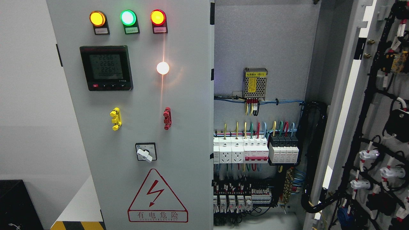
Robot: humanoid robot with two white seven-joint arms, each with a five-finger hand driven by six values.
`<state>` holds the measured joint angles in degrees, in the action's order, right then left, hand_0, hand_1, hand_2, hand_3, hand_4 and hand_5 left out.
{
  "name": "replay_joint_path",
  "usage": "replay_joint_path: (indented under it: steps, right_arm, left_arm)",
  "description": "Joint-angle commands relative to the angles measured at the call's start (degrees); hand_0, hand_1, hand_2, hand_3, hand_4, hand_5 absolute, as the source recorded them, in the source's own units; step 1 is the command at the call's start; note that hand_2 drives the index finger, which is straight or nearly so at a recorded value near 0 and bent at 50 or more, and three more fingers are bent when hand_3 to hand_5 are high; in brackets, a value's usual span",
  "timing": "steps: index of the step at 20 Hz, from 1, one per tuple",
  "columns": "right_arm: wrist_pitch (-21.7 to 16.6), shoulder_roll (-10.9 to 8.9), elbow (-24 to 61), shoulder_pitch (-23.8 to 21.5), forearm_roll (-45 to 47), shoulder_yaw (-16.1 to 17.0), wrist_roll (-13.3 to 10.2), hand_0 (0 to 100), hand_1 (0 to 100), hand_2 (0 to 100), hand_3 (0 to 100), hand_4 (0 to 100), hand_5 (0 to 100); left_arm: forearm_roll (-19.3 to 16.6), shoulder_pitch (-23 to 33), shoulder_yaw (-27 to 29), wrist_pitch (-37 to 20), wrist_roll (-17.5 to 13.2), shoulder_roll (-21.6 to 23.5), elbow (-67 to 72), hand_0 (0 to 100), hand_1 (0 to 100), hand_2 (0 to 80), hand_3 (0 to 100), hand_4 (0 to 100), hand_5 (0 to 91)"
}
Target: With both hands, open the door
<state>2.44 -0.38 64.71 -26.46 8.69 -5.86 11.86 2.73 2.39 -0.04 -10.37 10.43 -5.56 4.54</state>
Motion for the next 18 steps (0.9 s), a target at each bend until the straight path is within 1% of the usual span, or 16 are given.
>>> replay_joint_path:
  steps: [1,3,5,8,12,14,18]
  right_arm:
    - [-0.1,-2.26,26.6,-3.0,0.1,-3.9,0.0,19,0,0,0,0,0]
    - [-0.4,-2.26,30.0,-3.2,0.1,-4.0,0.0,19,0,0,0,0,0]
    - [-1.9,-2.35,33.6,-3.4,0.1,-3.9,0.0,19,0,0,0,0,0]
    - [-5.4,-2.44,39.8,-3.6,0.1,-3.7,0.0,19,0,0,0,0,0]
    - [-10.5,-2.96,45.8,-3.6,0.1,-3.5,-0.1,19,0,0,0,0,0]
    - [-10.9,-3.40,48.8,-3.6,0.1,-3.3,-0.2,19,0,0,0,0,0]
    - [-11.0,-3.40,54.5,-2.7,0.2,-3.3,-0.3,19,0,0,0,0,0]
  left_arm:
    - [0.0,0.0,1.3,0.0,0.0,-0.1,0.0,0,0,0.0,0,0,0.0]
    - [0.0,0.0,1.3,0.0,0.0,-0.1,0.0,0,0,0.0,0,0,0.0]
    - [0.0,0.0,1.3,0.0,0.0,-0.1,0.0,0,0,0.0,0,0,0.0]
    - [0.0,0.0,1.3,0.0,0.0,-0.1,0.0,0,0,0.0,0,0,0.0]
    - [0.0,0.0,1.3,0.0,0.0,-0.1,0.0,0,0,0.0,0,0,0.0]
    - [0.0,0.0,1.3,0.0,0.0,-0.1,0.0,0,0,0.0,0,0,0.0]
    - [0.0,0.0,1.3,0.0,0.0,-0.1,0.0,0,0,0.0,0,0,0.0]
